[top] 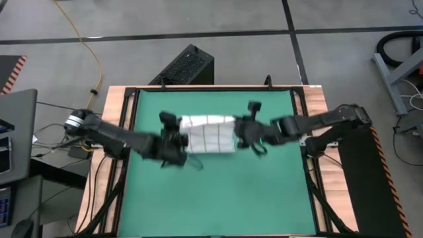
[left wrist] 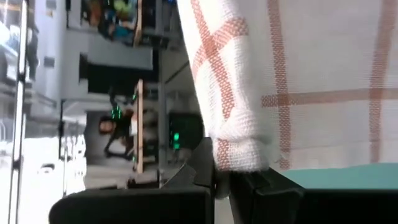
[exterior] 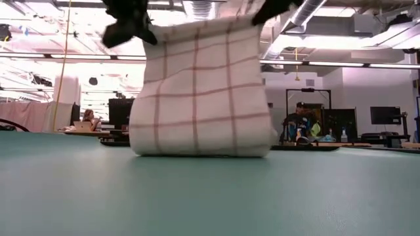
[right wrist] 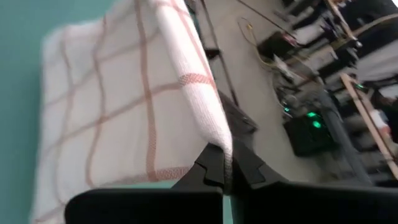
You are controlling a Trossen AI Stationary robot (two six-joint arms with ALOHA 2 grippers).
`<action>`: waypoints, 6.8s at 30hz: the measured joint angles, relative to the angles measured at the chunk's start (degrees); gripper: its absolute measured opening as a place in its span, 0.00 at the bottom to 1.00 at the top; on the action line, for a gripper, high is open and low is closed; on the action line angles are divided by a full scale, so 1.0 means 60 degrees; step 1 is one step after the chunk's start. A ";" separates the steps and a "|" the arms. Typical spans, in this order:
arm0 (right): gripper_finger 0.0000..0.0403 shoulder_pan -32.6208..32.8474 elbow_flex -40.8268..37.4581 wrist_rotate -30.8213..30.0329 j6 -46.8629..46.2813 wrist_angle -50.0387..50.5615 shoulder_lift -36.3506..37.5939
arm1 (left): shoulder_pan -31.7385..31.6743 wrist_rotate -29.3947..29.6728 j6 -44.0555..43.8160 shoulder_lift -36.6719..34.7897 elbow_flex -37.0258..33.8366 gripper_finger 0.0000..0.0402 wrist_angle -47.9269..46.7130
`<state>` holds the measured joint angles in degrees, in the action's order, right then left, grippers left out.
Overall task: Roll towel
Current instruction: Roll the white towel
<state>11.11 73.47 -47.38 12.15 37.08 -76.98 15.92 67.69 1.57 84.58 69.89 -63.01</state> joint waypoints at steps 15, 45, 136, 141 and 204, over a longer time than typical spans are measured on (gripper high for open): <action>0.03 -0.5290 0.0022 0.1721 0.4508 -0.4486 -0.0255 | -0.6005 -0.5012 0.9629 -0.2535 -0.0657 0.01 0.9876; 0.03 0.2158 -0.3577 0.2335 -0.5127 -0.2887 -0.0823 | 0.0900 -0.5476 -0.1542 -0.2162 -0.5931 0.01 0.9615; 0.67 0.4496 -0.3395 -0.0224 -0.1738 -0.6483 -0.5764 | 0.1841 -0.7827 -0.3137 -0.0983 -0.5666 0.10 1.0616; 0.67 0.4464 -0.3395 -0.0184 -0.1706 -0.6489 -0.5768 | 0.1837 -0.7622 -0.3057 -0.1410 -0.5666 0.10 1.0469; 0.02 0.3622 -0.3402 0.0660 0.0464 -0.8487 -0.5809 | 0.2807 -0.7864 -0.2445 -0.1881 -0.6138 0.10 0.8649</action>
<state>32.84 53.06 -43.42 14.93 -13.84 -111.83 32.76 20.50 -13.09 73.30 33.07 -11.12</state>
